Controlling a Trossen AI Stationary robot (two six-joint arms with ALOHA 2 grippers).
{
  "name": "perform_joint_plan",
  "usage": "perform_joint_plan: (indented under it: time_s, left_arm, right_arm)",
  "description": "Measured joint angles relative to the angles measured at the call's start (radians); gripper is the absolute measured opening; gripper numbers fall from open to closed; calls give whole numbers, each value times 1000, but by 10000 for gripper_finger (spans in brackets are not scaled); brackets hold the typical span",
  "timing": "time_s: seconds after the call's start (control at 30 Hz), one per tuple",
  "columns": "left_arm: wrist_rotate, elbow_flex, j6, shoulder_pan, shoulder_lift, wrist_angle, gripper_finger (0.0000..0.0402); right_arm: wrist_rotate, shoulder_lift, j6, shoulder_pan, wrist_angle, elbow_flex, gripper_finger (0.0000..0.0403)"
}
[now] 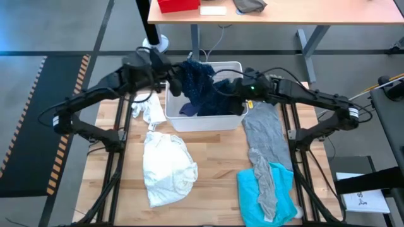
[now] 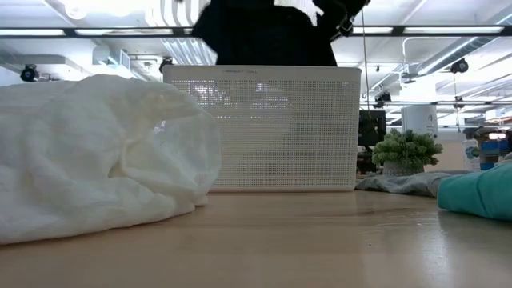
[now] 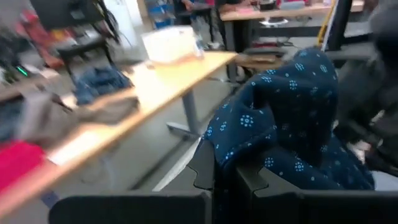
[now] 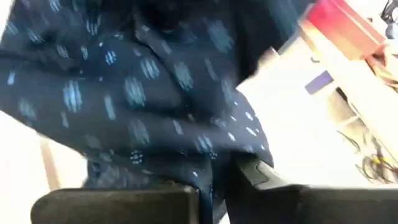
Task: Sort clothes
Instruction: Put the blue shirt into the white laundry bin
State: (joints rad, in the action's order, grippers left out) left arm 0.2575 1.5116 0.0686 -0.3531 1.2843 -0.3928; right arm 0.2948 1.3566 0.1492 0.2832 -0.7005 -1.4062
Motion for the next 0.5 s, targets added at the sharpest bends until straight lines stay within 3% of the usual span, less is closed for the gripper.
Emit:
perform_joint_plan:
  time_s: [0.1,0.23,0.5]
  left_arm:
    - [-100,-100,-63,-61,4,60,0]
    - [-146,-191,-97,-102,31,113,0]
    - [-166,-215,-101,-122,87,65,0]
  right_arm:
    - [-7,-25,-19,1,64,52,36]
    - [-6,-26,-23,3,112,91,54]
    - [47,-17,-73,4,140,92,86]
